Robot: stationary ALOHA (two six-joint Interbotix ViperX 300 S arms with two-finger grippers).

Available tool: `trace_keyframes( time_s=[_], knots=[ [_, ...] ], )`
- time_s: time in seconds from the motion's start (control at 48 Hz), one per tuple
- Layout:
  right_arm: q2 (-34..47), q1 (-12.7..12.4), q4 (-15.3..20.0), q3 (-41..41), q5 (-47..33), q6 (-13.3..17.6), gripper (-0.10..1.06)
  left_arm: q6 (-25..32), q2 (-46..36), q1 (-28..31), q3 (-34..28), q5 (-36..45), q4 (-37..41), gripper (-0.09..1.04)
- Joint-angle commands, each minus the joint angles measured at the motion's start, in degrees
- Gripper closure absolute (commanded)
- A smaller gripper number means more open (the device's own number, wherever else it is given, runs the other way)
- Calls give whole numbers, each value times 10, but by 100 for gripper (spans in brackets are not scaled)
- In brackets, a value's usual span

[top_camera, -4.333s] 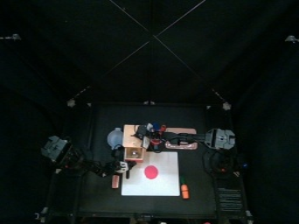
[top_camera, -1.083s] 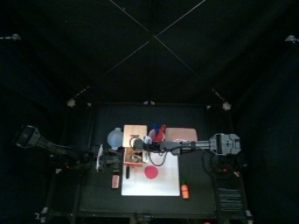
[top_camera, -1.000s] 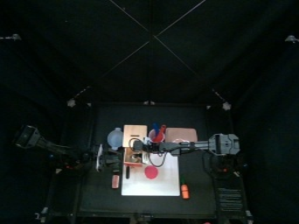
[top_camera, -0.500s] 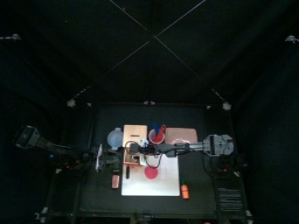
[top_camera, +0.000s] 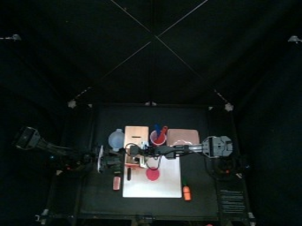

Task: Get the cutter from the drawer then cut the dough then place the extra dough in the bowl
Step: Place the cutter on the board

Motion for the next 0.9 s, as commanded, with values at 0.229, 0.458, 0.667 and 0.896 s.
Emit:
trace_keyframes(
  time_s=[0.229,0.458,0.667,0.896],
  knots=[
    [-1,-1,-6,-39,33,-1,24,-1,0,10,-4,-2,-1,11],
    [-1,0,-5,-41,34,0,38,-1,0,11,-3,-2,-4,11],
    [-5,4,-5,-47,35,0,41,-1,0,11,3,-2,-25,11],
    [-33,10,-9,-62,54,-1,41,1,0,12,4,-2,-40,11]
  ],
)
